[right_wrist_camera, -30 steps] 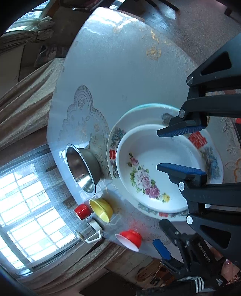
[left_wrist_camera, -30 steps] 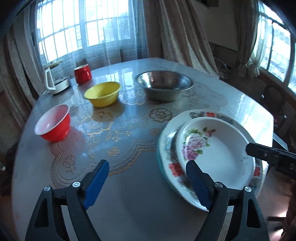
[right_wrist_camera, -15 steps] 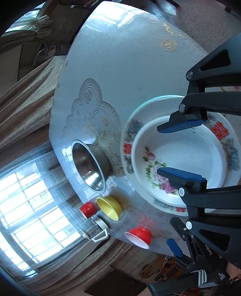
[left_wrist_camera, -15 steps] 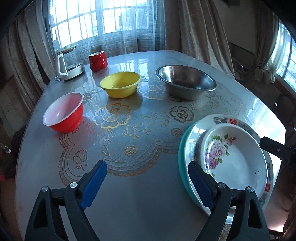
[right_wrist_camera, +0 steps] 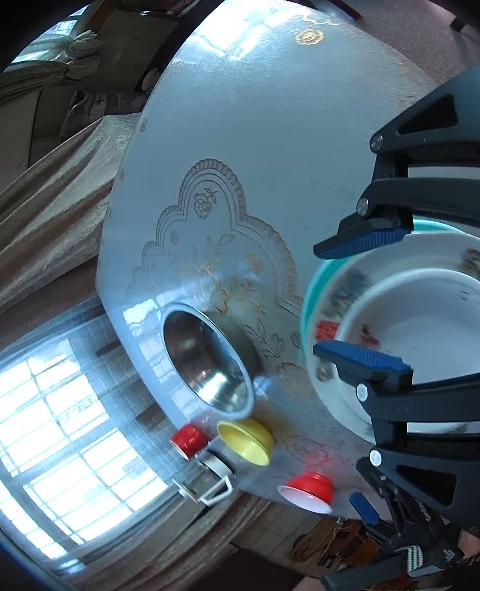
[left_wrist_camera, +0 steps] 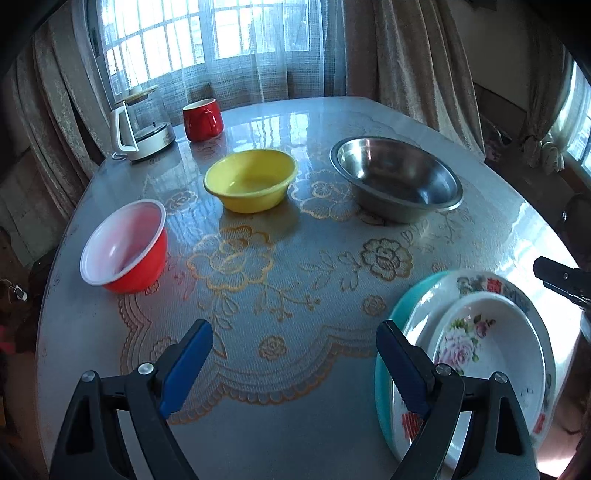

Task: Organize plates and bowls
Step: 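Move both grippers to the rim of the steel bowl, then close both grippers on the rim of the steel bowl, then lift the steel bowl with both grippers and lower it beside the plate stack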

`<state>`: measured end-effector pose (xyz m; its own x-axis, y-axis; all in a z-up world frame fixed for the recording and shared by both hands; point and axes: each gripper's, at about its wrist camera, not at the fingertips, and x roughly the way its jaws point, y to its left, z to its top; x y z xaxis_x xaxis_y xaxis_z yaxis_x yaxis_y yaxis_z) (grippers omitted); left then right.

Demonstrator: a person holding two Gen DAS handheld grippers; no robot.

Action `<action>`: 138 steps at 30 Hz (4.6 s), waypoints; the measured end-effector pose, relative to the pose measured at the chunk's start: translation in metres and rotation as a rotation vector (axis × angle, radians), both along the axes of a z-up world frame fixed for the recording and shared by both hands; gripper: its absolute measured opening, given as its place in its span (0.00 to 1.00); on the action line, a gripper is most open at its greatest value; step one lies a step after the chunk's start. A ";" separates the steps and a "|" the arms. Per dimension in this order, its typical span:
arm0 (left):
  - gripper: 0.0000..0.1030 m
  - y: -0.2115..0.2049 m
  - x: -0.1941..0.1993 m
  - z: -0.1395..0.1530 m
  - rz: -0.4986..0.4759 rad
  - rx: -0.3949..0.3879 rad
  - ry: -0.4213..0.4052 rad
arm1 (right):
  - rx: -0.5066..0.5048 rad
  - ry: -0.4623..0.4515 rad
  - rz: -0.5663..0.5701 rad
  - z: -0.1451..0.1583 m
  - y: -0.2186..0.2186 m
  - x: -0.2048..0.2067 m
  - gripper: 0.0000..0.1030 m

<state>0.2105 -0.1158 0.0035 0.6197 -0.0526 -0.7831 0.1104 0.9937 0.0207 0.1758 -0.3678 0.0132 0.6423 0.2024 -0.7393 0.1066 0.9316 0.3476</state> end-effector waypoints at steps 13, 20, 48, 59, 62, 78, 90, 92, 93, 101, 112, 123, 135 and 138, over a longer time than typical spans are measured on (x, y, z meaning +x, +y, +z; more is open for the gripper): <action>0.89 -0.011 0.059 0.009 -0.014 -0.064 -0.006 | 0.077 0.047 0.004 -0.004 -0.018 0.084 0.49; 0.89 -0.021 0.090 0.010 -0.040 -0.124 -0.026 | 0.118 0.065 -0.015 -0.013 -0.025 0.133 0.49; 0.76 -0.052 0.161 -0.014 -0.075 -0.188 0.050 | 0.103 0.141 0.095 -0.048 0.010 0.195 0.23; 0.34 -0.063 0.159 -0.021 -0.130 -0.165 0.045 | 0.073 0.148 0.111 -0.051 0.014 0.194 0.21; 0.30 -0.071 0.154 -0.017 -0.163 -0.112 0.011 | 0.060 0.143 0.119 -0.050 0.018 0.195 0.18; 0.29 -0.061 0.122 0.001 -0.165 -0.094 -0.053 | 0.007 0.091 0.142 -0.030 0.024 0.156 0.19; 0.29 -0.040 0.071 0.033 -0.136 -0.099 -0.151 | 0.008 0.001 0.151 0.004 0.034 0.106 0.19; 0.29 -0.037 0.064 0.037 -0.131 -0.097 -0.168 | 0.006 -0.015 0.158 0.009 0.040 0.098 0.19; 0.29 -0.034 0.059 0.039 -0.128 -0.100 -0.173 | 0.009 -0.021 0.160 0.011 0.042 0.095 0.19; 0.29 -0.014 0.017 0.048 -0.108 -0.099 -0.222 | 0.008 -0.063 0.172 0.023 0.058 0.064 0.19; 0.29 0.017 -0.028 0.046 -0.060 -0.101 -0.254 | -0.036 -0.113 0.198 0.030 0.093 0.021 0.19; 0.29 0.057 -0.074 0.042 0.000 -0.113 -0.275 | -0.051 -0.142 0.253 0.029 0.129 -0.019 0.19; 0.29 0.097 -0.116 0.035 0.079 -0.104 -0.282 | -0.048 -0.156 0.331 0.023 0.170 -0.051 0.19; 0.29 0.105 -0.123 0.031 0.097 -0.103 -0.278 | -0.046 -0.156 0.353 0.020 0.178 -0.057 0.19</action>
<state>0.0879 -0.0106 0.0347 0.8153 -0.0529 -0.5767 0.0189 0.9977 -0.0648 0.1190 -0.1894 0.0333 0.6444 0.3997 -0.6519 -0.2740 0.9166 0.2911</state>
